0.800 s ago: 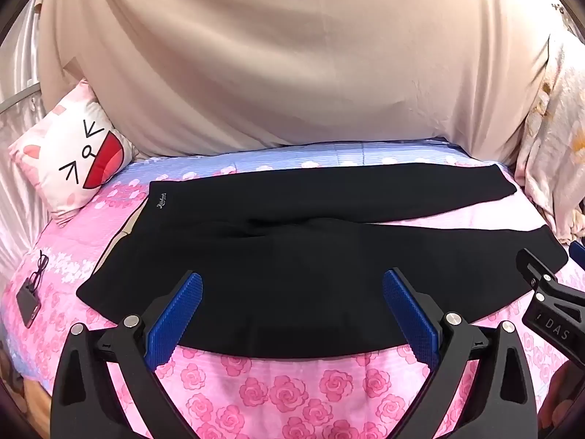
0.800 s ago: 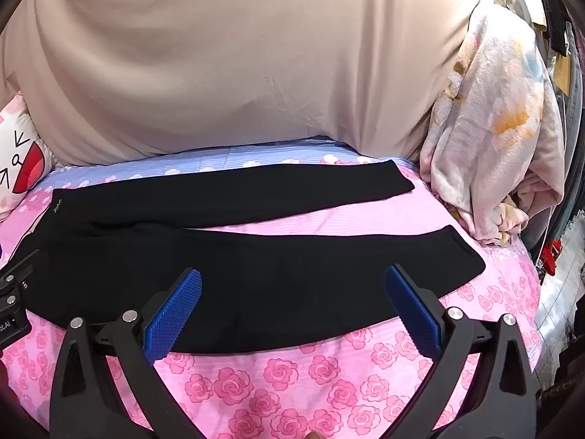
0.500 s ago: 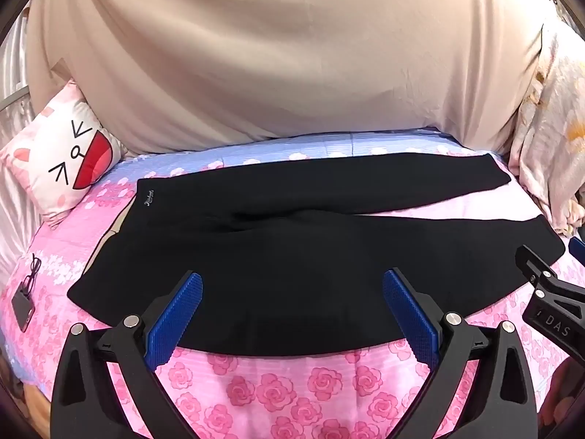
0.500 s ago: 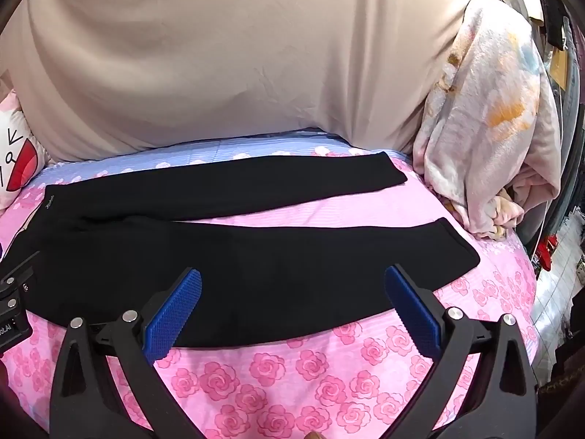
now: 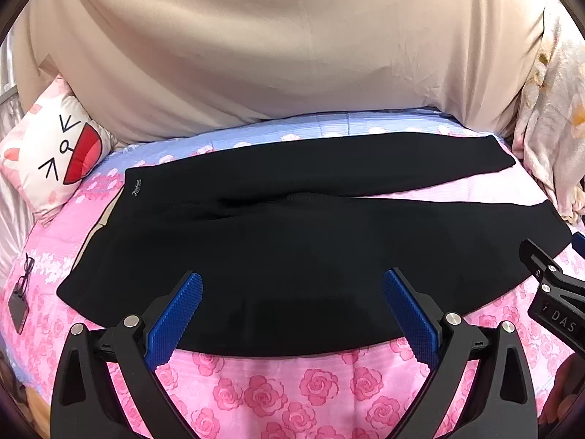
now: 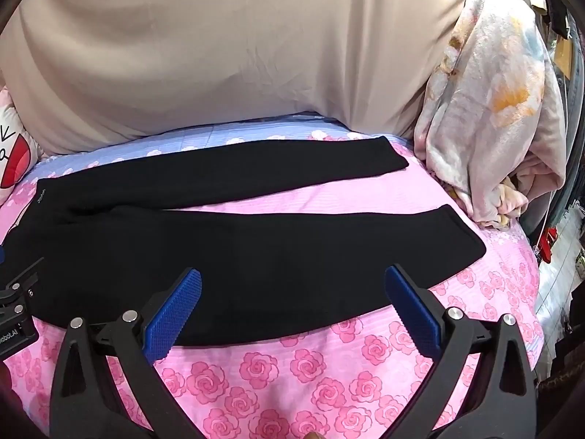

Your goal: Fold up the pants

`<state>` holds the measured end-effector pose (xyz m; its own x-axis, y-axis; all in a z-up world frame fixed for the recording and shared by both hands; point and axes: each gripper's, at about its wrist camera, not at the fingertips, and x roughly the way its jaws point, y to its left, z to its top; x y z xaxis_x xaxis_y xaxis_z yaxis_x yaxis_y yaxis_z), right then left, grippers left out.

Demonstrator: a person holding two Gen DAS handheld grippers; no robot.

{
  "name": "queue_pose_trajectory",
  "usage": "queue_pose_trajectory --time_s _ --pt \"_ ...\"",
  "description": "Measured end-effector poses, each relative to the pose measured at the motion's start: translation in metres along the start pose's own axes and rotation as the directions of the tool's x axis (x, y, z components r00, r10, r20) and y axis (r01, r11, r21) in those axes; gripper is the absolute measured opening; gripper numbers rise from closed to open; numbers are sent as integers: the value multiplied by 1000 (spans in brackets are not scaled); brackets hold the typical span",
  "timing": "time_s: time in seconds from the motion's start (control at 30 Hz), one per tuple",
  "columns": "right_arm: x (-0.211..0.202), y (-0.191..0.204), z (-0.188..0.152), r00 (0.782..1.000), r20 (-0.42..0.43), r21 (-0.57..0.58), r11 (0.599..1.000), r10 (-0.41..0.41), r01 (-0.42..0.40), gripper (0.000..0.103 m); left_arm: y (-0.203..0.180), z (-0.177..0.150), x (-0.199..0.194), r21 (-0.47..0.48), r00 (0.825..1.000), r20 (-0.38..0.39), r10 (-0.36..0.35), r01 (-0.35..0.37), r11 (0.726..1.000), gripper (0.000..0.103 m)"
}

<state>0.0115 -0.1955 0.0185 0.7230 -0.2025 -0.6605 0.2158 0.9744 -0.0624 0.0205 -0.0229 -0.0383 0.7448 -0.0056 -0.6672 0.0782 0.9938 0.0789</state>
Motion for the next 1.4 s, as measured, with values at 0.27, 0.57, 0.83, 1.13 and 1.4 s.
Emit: queue_pose_trajectory --time_s 0.27,0.57,0.83,1.13,1.4 --pt "18 8 3 1000 -30 -7 1000 -5 4 98 6 9 18 -10 999 -44 6 -6 1000 97" --pt "32 17 7 998 -56 -18 1000 -6 5 98 15 15 35 -25 997 -77 13 -15 1000 97" --pt "34 22 10 998 -55 -26 1000 -3 2 98 21 15 38 -21 997 -78 8 -10 1000 97" --pt "30 24 12 999 -43 -26 1000 4 -5 98 20 14 32 -21 997 -69 15 -16 1000 97" --pt "28 25 12 999 -43 -23 1000 3 -4 98 16 15 28 -24 997 -67 22 -23 999 97"
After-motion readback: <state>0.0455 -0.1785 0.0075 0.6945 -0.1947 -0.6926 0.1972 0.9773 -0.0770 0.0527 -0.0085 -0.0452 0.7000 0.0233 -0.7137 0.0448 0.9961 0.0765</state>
